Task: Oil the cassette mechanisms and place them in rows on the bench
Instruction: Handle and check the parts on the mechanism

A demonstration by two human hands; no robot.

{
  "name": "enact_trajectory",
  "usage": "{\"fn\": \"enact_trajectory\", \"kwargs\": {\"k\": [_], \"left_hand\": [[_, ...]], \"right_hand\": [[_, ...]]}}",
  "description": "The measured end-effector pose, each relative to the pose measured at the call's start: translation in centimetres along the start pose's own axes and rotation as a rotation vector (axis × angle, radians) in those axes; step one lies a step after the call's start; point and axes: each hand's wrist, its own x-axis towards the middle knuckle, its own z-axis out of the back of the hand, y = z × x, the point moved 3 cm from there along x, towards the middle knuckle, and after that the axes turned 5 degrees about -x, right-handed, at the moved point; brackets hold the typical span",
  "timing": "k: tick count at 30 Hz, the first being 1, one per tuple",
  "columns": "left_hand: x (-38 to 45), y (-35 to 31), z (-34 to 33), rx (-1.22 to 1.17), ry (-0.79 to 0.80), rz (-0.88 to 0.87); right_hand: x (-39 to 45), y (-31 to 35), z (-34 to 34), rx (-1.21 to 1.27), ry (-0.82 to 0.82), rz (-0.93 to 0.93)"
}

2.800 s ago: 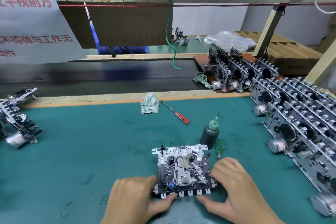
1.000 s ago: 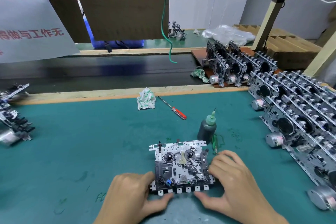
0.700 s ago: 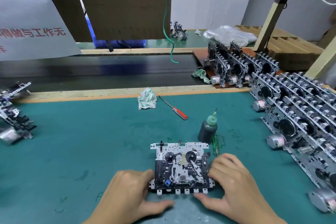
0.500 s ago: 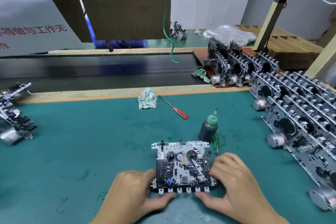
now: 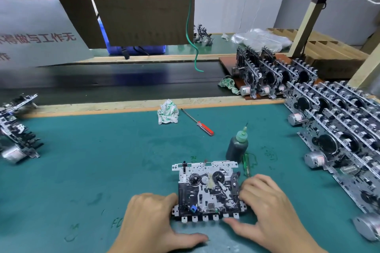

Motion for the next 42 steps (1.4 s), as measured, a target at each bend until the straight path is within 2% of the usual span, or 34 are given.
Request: {"fn": "enact_trajectory", "kwargs": {"k": [3, 6, 13, 18, 24, 28, 31, 34, 37, 39, 42], "left_hand": [[-0.1, -0.3, -0.6, 0.019, -0.043, 0.098], [-0.1, -0.3, -0.5, 0.020, -0.076, 0.119], [0.2, 0.4, 0.2, -0.020, 0.023, 0.070], [-0.1, 0.0, 0.1, -0.034, 0.067, -0.089], [-0.1, -0.1, 0.2, -0.021, 0.057, 0.012], [0.1, 0.0, 0.9, -0.037, 0.075, 0.072], [0.2, -0.1, 1.8, -0.177, 0.052, 0.118], [0.3, 0.4, 2.2, -0.452, -0.063, 0.212], [1.1, 0.7, 2.2, -0.662, -0.014, 0.444], [1.7, 0.9, 1.9, -0.769, 0.071, 0.575], [2.3, 1.3, 1.4, -0.849, 0.118, 0.631]], "right_hand": [[0.1, 0.1, 0.1, 0.038, 0.001, -0.013], [0.2, 0.2, 0.1, 0.070, 0.008, 0.001], [0.1, 0.6, 0.0, -0.034, -0.028, -0.039], [0.1, 0.6, 0.1, -0.071, -0.031, -0.119], [0.1, 0.1, 0.1, -0.023, 0.037, -0.032], [0.5, 0.5, 0.6, 0.015, 0.088, -0.038], [1.0, 0.4, 1.3, 0.304, 0.131, -0.175], [2.1, 0.4, 1.7, 0.699, 0.143, -0.499], [3.5, 0.4, 1.3, 0.800, 0.256, -0.728], [4.1, 0.3, 0.7, 0.830, 0.339, -0.791], [4.6, -0.2, 0.3, 0.855, 0.412, -0.818]]}}
